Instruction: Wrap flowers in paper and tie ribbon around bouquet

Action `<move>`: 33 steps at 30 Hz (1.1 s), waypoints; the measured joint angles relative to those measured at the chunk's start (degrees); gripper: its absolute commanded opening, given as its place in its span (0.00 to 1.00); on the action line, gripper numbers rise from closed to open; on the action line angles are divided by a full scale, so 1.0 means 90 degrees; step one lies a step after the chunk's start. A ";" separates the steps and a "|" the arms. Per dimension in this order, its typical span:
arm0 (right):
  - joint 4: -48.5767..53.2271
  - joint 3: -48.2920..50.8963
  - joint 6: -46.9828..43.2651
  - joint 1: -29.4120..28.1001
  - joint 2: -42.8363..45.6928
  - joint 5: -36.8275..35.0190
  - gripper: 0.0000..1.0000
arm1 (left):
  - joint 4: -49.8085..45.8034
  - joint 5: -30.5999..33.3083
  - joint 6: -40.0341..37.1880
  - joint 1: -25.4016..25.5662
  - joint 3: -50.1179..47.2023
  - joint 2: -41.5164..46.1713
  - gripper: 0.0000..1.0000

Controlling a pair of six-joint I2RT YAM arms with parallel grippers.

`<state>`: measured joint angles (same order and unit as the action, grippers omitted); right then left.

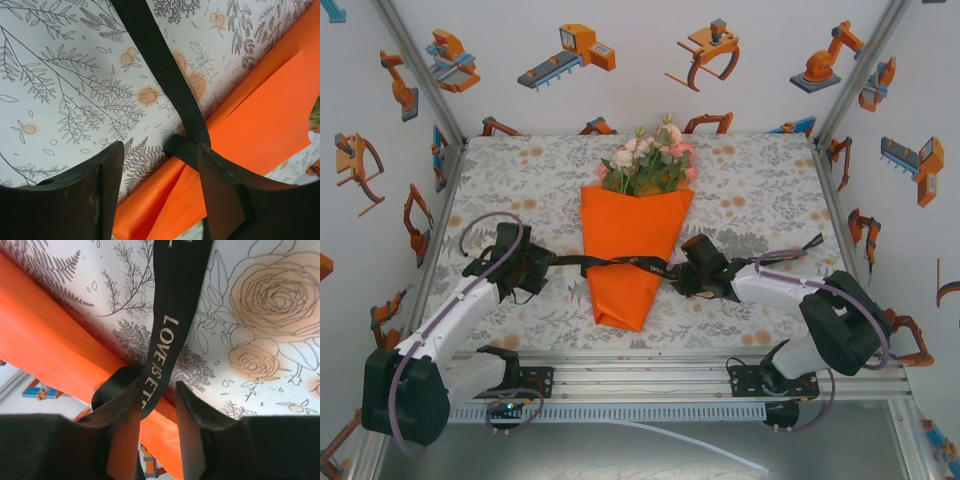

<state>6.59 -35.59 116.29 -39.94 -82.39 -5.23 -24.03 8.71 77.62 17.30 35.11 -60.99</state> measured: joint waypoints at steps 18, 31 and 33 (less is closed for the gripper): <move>-0.0393 0.0194 -0.0248 -0.0044 0.0585 -0.0704 0.00 | 0.0335 -0.0323 0.0138 0.0194 0.0121 -0.0784 0.68; -0.0882 0.0347 -0.1307 -0.0044 0.0954 -0.1039 0.00 | 0.0381 -0.0282 0.0124 0.0362 0.1061 -0.1994 0.62; -0.0884 0.0342 -0.1440 -0.0044 0.0954 -0.1054 0.00 | 0.0338 -0.0287 0.0143 0.0374 0.1146 -0.2169 0.62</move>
<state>-1.37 -32.51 103.33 -40.34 -73.80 -14.72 -20.99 6.13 78.91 20.67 45.43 -80.51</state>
